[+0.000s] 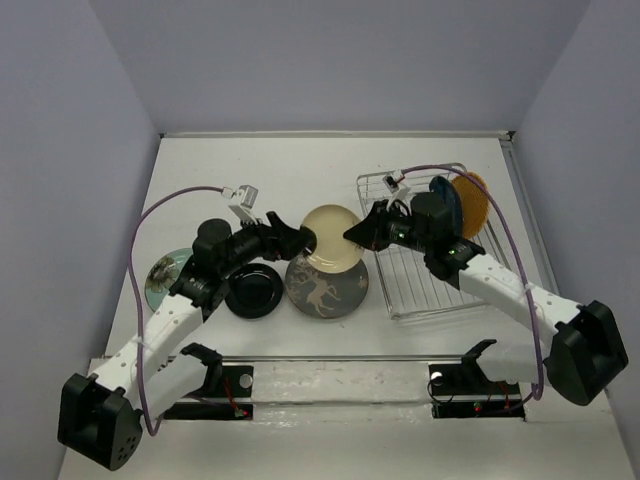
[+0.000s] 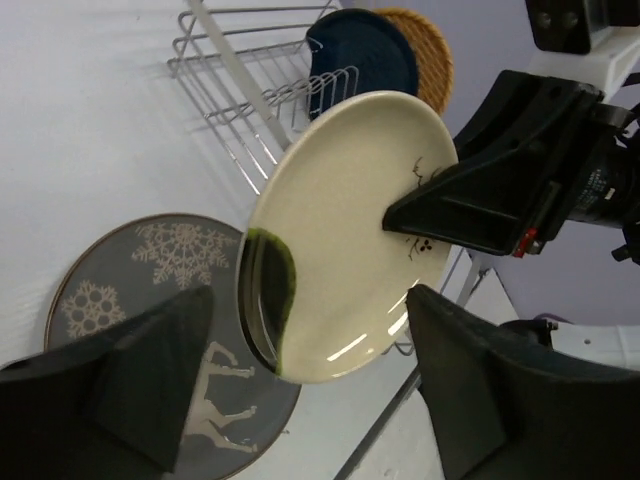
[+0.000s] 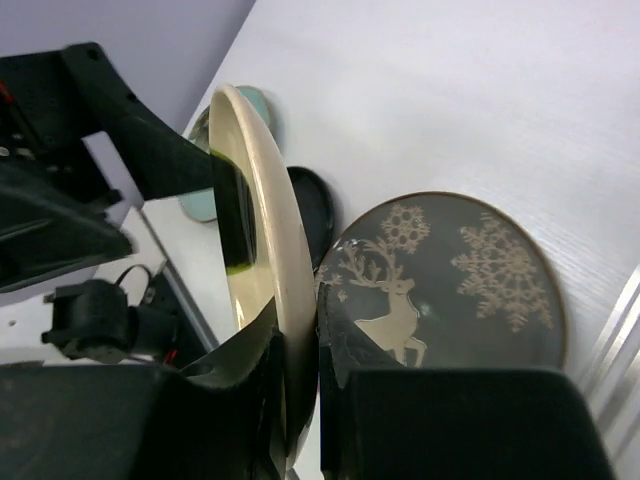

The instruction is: Load the plates into the dish rack

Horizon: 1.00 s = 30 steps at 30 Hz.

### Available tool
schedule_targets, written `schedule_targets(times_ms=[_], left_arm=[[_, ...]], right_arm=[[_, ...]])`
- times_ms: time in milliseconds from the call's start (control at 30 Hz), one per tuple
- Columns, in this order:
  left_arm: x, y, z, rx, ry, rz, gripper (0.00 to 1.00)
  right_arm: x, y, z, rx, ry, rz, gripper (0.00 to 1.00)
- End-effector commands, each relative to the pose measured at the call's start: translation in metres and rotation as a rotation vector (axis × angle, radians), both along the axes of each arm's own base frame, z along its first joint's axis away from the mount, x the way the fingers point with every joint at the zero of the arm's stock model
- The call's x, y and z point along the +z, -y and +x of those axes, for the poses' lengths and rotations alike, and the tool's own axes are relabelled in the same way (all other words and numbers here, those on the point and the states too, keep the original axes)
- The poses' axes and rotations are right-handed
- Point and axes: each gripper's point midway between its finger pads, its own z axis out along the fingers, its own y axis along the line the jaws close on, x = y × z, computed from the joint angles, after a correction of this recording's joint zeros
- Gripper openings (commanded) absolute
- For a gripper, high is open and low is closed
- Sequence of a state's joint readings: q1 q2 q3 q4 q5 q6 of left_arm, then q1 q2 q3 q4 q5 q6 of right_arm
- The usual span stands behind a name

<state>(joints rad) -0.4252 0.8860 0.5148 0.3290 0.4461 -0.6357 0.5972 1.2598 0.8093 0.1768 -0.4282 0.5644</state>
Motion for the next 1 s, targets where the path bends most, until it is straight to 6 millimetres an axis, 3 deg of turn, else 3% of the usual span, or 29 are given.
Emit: schedule_targets(times_ms=[0, 67, 100, 167, 200, 233, 300, 400, 567, 733, 967], left_arm=[[0.059, 0.002, -0.01, -0.085, 0.183, 0.072, 0.99], [0.065, -0.005, -0.012, -0.068, 0.218, 0.121, 0.99], [0.054, -0.01, -0.014, -0.069, 0.217, 0.179, 0.99], [0.05, -0.021, -0.016, -0.033, 0.246, 0.232, 0.99], [0.04, -0.026, -0.018, -0.025, 0.233, 0.267, 0.99], [0.033, -0.032, -0.018, -0.016, 0.242, 0.308, 0.99], [0.02, -0.041, -0.017, 0.024, 0.217, 0.344, 0.99], [0.032, -0.037, -0.018, 0.009, 0.256, 0.324, 0.99], [0.036, -0.035, -0.023, -0.014, 0.266, 0.306, 0.99], [0.041, -0.034, -0.028, -0.011, 0.287, 0.303, 0.99], [0.04, -0.033, -0.029, -0.009, 0.286, 0.308, 0.99]], right_arm=[[0.049, 0.049, 0.038, -0.28, 0.2, -0.13, 0.07], [0.052, 0.083, 0.046, -0.398, 0.213, -0.211, 0.07], [0.054, 0.114, 0.06, -0.548, 0.245, -0.295, 0.07], [0.056, 0.153, 0.067, -0.689, 0.252, -0.399, 0.07], [0.058, 0.165, 0.069, -0.741, 0.262, -0.443, 0.07], [0.06, 0.192, 0.072, -0.857, 0.285, -0.541, 0.07], [0.063, 0.227, 0.074, -0.995, 0.296, -0.681, 0.07], [0.07, 0.247, 0.078, -1.074, 0.308, -0.784, 0.07], [0.074, 0.252, 0.086, -1.074, 0.324, -0.893, 0.07], [0.056, 0.257, 0.096, -1.036, 0.293, -1.085, 0.07], [0.021, 0.25, 0.103, -0.962, 0.235, -1.155, 0.07]])
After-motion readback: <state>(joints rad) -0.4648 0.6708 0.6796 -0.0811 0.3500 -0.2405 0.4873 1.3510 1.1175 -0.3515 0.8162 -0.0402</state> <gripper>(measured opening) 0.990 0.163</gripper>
